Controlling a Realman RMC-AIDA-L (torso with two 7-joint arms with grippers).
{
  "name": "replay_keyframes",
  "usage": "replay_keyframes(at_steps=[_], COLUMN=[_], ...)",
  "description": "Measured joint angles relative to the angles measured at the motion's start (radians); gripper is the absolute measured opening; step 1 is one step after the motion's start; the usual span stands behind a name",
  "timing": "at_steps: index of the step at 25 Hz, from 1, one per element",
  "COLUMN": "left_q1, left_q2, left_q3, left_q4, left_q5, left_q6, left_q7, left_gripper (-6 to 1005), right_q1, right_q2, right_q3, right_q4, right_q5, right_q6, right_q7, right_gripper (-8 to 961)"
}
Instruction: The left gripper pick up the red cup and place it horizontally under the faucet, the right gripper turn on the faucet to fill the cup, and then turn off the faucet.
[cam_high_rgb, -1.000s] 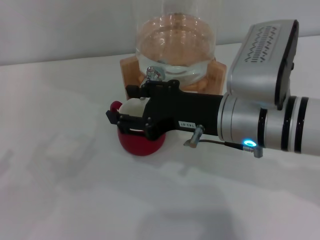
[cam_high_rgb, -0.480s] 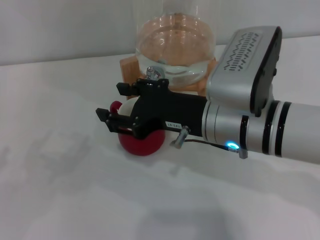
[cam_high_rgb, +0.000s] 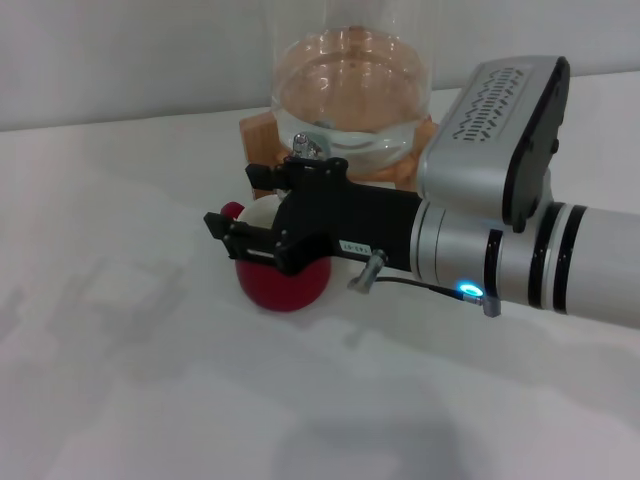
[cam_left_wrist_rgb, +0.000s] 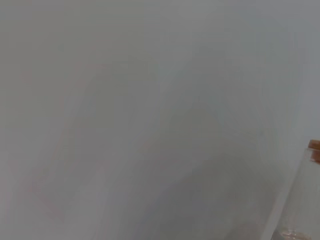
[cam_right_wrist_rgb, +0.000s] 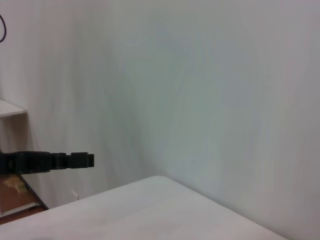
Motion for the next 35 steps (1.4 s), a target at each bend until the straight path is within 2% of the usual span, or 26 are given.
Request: replay_keyframes(at_steps=[10, 18, 24, 35], left_q1=[-0.004, -0.012, -0.014, -0.027], left_q2=[0.0, 0.0, 0.001, 0.003], left_q3=[-0.002, -0.006, -0.005, -0.006], left_q4=[-0.003, -0.003, -0.005, -0.04], left_q5=[-0.001, -0.001, -0.002, 0.003], left_q6=[0.0, 0.003, 0.018, 0.037], left_q7=[0.0, 0.0, 0.0, 0.001], left_gripper=[867, 867, 867, 867], right_q1=[-0.015, -0.058, -0.047, -0.043], right_q2=[-0.001, -0.001, 0.0, 0.0], right_q3=[-0.01, -0.011, -0.017, -0.023], right_q4=[0.009, -0.03, -0.046, -0.054], right_q5=[-0.017, -0.059, -0.211, -0.213], right_q6=[-0.006, -0.018, -0.032, -0.021], right_q7=[0.006, 0.041, 0.204, 0.219], right_gripper=[654, 653, 653, 653])
